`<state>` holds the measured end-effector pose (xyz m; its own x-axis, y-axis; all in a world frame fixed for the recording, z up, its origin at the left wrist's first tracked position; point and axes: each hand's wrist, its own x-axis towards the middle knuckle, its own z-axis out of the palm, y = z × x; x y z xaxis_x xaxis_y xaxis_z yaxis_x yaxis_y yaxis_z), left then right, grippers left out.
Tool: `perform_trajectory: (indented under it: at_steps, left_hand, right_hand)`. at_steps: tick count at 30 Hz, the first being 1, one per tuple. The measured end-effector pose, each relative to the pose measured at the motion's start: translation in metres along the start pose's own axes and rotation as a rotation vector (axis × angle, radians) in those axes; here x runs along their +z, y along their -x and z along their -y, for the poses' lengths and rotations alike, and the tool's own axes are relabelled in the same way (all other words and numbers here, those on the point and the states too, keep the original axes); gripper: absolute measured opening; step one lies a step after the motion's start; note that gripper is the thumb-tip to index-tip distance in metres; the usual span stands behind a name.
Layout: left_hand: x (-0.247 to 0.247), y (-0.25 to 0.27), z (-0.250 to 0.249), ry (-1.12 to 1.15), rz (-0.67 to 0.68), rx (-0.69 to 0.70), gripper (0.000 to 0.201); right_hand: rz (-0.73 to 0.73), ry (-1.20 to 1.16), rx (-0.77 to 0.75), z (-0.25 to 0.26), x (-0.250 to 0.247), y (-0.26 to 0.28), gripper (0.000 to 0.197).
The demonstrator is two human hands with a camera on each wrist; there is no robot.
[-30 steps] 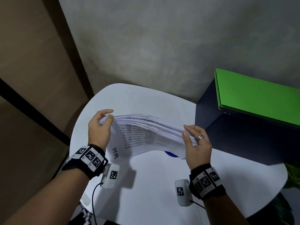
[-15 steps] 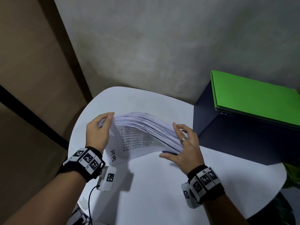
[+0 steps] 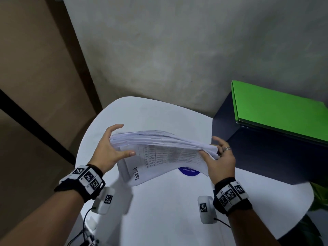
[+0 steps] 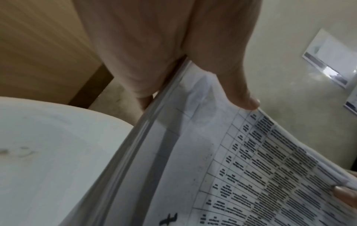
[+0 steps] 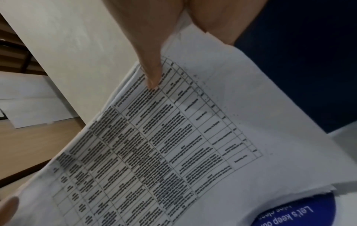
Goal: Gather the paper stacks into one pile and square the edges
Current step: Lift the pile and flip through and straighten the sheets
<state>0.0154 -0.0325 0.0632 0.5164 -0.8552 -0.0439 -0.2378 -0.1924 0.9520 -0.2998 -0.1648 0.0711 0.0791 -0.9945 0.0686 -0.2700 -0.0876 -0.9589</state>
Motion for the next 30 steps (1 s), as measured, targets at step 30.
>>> perform_trajectory:
  at_steps: [30]
  left_hand:
    - [0.02, 0.016, 0.025, 0.151, -0.094, -0.003, 0.058]
  right_hand:
    - [0.069, -0.144, 0.137, -0.025, 0.003, 0.021, 0.035]
